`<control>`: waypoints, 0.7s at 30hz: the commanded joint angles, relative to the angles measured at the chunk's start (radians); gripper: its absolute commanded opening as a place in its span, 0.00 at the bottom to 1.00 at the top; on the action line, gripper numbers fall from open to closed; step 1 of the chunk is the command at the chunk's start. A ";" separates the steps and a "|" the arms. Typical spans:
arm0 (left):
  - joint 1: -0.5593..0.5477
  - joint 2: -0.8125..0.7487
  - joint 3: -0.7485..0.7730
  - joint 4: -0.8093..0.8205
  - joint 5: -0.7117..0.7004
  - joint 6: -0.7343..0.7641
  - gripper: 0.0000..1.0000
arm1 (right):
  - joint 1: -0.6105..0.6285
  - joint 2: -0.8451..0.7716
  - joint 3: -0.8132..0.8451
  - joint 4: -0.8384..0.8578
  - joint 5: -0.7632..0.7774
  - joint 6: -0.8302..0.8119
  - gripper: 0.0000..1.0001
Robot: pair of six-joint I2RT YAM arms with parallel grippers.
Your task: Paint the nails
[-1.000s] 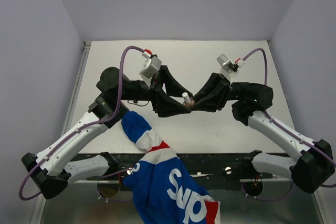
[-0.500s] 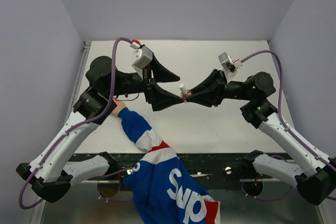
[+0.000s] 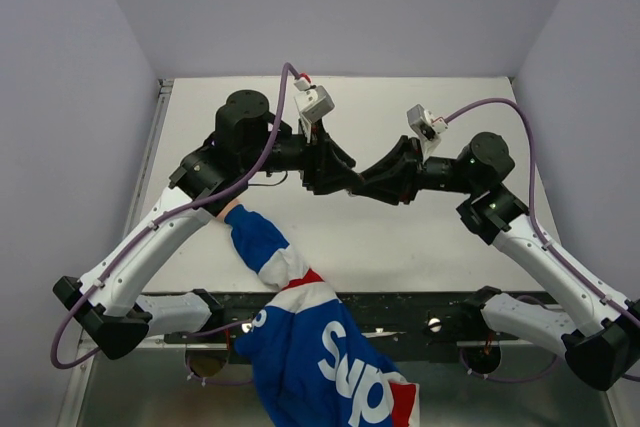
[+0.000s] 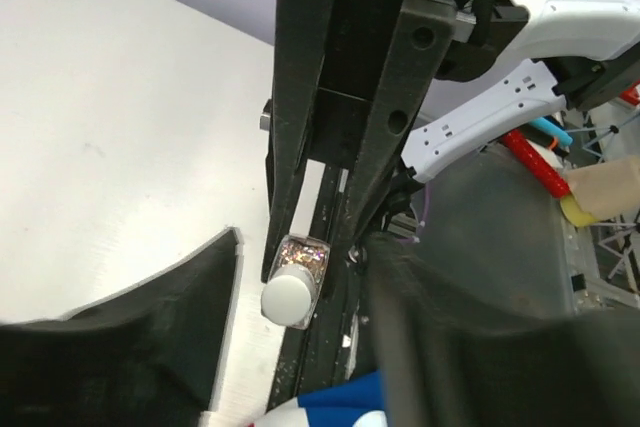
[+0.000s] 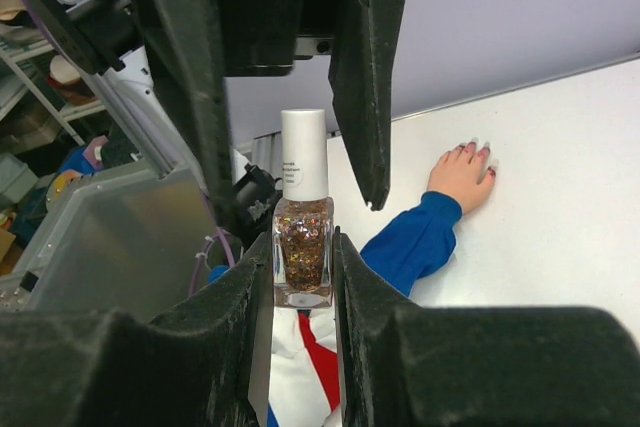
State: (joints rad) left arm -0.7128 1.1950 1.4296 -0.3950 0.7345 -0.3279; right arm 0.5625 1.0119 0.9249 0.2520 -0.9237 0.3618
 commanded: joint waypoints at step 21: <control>-0.013 -0.011 0.069 -0.111 -0.086 0.090 0.00 | -0.004 0.027 0.025 -0.085 0.039 -0.069 0.01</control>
State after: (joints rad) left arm -0.7223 1.1992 1.4448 -0.4664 0.6750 -0.2783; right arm 0.5648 1.0260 0.9260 0.2340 -0.9085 0.3115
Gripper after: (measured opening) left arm 0.261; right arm 0.321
